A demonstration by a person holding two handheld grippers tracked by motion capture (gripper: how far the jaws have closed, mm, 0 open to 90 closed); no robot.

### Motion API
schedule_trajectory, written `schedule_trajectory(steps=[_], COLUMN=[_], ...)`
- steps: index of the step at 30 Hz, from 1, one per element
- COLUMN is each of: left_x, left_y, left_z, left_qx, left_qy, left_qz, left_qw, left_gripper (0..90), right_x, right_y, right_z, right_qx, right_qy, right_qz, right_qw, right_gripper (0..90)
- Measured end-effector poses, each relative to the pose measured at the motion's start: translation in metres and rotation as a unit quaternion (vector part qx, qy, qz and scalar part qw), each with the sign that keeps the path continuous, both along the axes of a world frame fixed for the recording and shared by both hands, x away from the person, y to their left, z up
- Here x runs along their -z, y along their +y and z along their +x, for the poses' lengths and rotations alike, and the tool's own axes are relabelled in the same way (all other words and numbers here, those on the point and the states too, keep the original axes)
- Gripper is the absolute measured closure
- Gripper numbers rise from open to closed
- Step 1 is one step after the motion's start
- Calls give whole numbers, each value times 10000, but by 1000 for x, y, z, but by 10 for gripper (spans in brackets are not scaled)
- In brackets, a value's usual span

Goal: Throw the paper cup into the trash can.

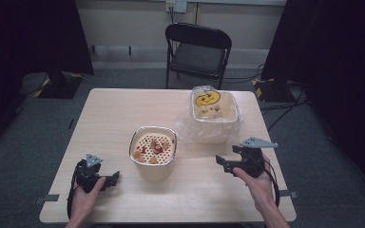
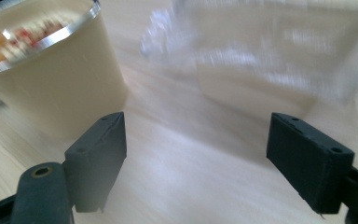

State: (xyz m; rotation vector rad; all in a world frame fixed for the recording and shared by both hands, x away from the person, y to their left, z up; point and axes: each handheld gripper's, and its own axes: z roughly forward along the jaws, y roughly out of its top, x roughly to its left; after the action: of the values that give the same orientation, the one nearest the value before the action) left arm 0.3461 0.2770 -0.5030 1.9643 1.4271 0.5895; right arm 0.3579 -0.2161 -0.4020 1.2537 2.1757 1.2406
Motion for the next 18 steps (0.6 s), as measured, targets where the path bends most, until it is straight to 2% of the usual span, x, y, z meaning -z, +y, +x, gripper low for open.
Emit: schedule_trajectory(steps=[2, 3, 5, 7, 9, 12, 13, 15, 17, 18], left_x=[0, 0, 0, 0, 0, 0, 0, 0, 0, 0], left_y=[0, 0, 0, 0, 0, 0, 0, -1, -1, -1], left_z=[0, 0, 0, 0, 0, 0, 0, -1, -1, -1], left_qx=[0, 0, -1, -2, 2, 0, -1, -5, -12, -5], left_qy=[0, -1, 0, -1, -6, -6, -9, -10, -12, -8], left_qz=[0, 3, 3, 3, 21, 22, 27, 15, 13, 22], left_qw=[10000, 10000, 10000, 10000, 10000, 10000, 10000, 10000, 10000, 10000], left_gripper=[0, 0, 0, 0, 0, 0, 0, 3, 3, 3], right_x=[10, 18, 23, 35, 50, 59, 64, 73, 80, 84], right_y=[-5, -9, -12, -16, -18, -17, -16, -14, -10, -9], right_z=[-3, -4, -5, -4, -1, 0, 0, 2, 3, 4], right_qx=[58, 150, 235, 292, 318, 338, 391, 317, 319, 322], right_qy=[7, -47, -70, 22, 158, 198, 153, 359, 394, 447], right_qz=[-65, -193, -231, -149, -413, -558, -742, -664, -865, -859], right_qw=[10000, 9997, 9994, 9995, 9985, 9977, 9964, 9966, 9950, 9948], right_gripper=[194, 194, 191, 189, 185, 170, 165, 164, 162, 162])
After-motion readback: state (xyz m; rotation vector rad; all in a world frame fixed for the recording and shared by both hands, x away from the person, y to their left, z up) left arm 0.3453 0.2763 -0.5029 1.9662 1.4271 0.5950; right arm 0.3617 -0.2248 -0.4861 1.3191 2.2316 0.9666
